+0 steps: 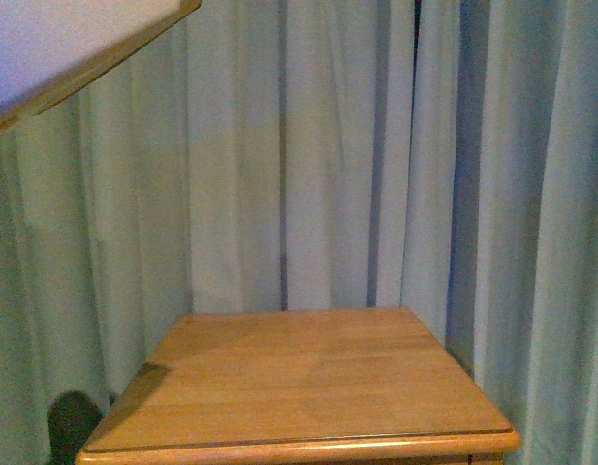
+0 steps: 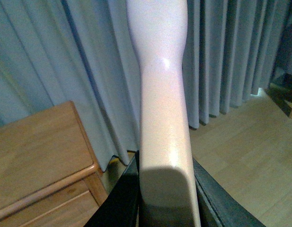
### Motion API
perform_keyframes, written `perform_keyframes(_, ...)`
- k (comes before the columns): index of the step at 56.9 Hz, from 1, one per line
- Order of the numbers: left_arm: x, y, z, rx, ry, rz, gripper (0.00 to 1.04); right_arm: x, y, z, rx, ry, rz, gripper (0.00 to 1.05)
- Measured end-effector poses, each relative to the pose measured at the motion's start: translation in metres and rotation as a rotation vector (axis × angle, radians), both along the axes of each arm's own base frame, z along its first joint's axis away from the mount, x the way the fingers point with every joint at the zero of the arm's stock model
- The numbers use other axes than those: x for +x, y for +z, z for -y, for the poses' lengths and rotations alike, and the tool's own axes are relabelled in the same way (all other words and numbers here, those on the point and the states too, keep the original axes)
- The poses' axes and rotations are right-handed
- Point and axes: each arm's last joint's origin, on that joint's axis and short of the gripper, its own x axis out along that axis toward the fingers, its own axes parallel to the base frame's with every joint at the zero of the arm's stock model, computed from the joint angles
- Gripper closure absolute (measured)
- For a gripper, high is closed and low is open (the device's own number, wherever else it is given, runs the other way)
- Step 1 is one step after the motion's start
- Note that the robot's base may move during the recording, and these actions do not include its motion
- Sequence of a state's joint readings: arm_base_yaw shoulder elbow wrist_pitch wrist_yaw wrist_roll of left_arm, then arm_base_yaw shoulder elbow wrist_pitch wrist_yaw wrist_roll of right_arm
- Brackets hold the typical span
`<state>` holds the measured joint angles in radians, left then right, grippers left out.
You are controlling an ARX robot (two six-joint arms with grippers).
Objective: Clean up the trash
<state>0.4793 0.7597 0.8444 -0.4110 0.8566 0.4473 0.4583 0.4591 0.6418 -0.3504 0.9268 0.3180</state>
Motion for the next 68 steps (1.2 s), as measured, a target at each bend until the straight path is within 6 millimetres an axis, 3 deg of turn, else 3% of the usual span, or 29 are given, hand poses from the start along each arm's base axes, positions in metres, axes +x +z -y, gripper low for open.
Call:
perform_keyframes(30,0.0,0.0,0.0,0.0,0.0,0.0,0.77,0.0,-0.006,-0.013,-0.025,0.092,-0.021,0.83)
perform_keyframes(68,0.0,0.0,0.0,0.0,0.0,0.0,0.77,0.001,-0.009,-0.013,-0.047,0.071,-0.065,0.83)
